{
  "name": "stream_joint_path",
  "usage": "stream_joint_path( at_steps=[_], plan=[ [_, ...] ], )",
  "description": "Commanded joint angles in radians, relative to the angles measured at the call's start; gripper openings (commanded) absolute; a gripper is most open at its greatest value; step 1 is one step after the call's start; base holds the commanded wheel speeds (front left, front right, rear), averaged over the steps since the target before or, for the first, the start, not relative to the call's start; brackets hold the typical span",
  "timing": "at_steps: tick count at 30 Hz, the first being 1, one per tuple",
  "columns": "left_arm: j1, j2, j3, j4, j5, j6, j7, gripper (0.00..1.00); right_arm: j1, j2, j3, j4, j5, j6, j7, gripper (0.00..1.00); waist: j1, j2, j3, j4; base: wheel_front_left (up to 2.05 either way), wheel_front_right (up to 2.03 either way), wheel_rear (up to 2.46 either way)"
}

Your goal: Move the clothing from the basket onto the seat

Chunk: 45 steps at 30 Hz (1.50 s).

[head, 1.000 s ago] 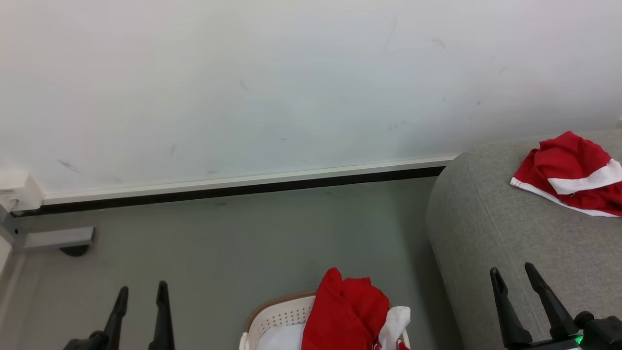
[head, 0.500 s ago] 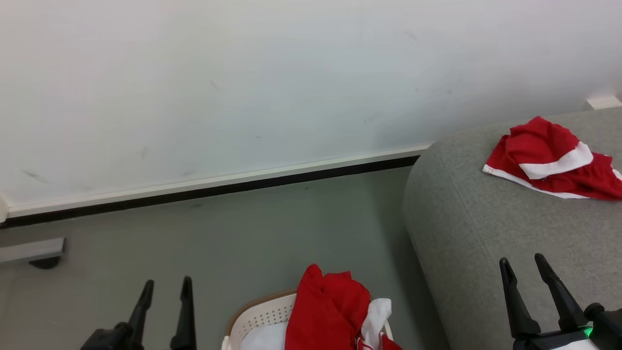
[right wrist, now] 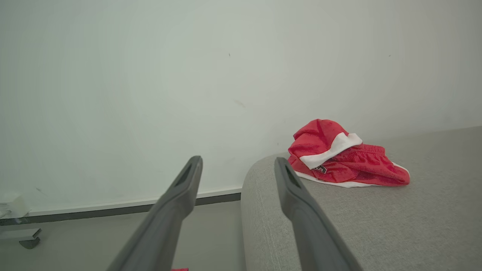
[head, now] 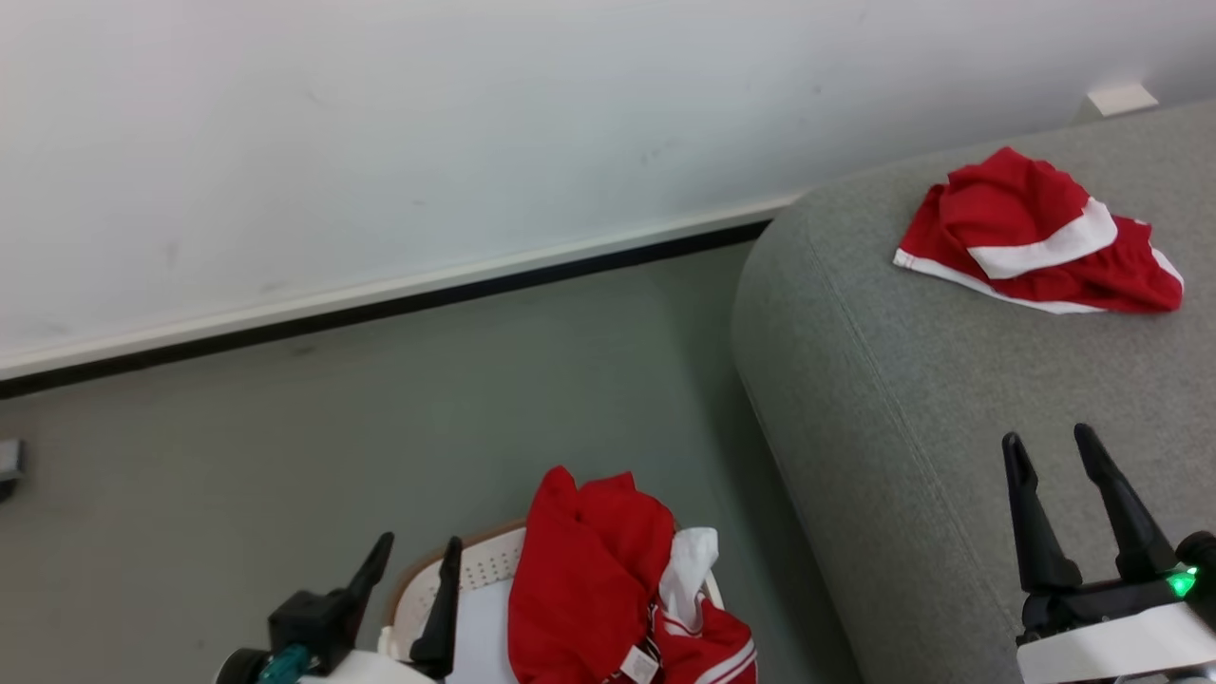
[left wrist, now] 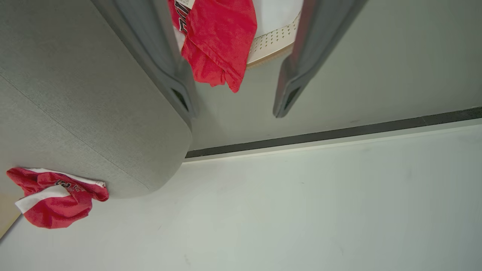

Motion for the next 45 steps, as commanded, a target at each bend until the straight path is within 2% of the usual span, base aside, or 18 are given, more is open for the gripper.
stream_joint_path(
  at_steps=[1,14,28,36,45],
  plan=[
    [-0.027,0.012,-0.012,0.028,0.007,-0.006,0.000,1.00,-0.016,-0.007,-0.008,-0.003,0.010,-0.002,-0.003,1.00,-0.0002,-0.0001,0.034,-0.027,0.00,0.00,0.00],
    [-0.236,0.045,-0.204,0.392,-0.030,-0.015,0.034,1.00,-0.098,0.011,-0.036,-0.037,0.012,-0.002,-0.003,1.00,-0.0002,-0.0001,0.184,-0.090,0.00,0.00,0.00],
    [-0.477,0.101,-0.438,0.670,-0.126,-0.014,0.129,1.00,-0.230,0.028,-0.105,-0.114,0.024,-0.002,-0.002,1.00,-0.0002,-0.0001,0.417,-0.123,0.00,0.00,0.00],
    [-0.576,0.119,-0.557,0.783,-0.168,-0.014,0.225,1.00,-0.290,0.055,-0.093,-0.132,0.027,-0.002,-0.002,1.00,-0.0002,-0.0001,0.523,-0.143,0.00,0.00,0.00],
    [-0.678,0.152,-0.629,0.844,-0.201,-0.014,0.290,1.00,-0.335,0.089,-0.082,-0.153,0.029,-0.002,-0.002,1.00,-0.0002,-0.0001,0.635,-0.173,0.00,0.00,0.00]
  ],
)
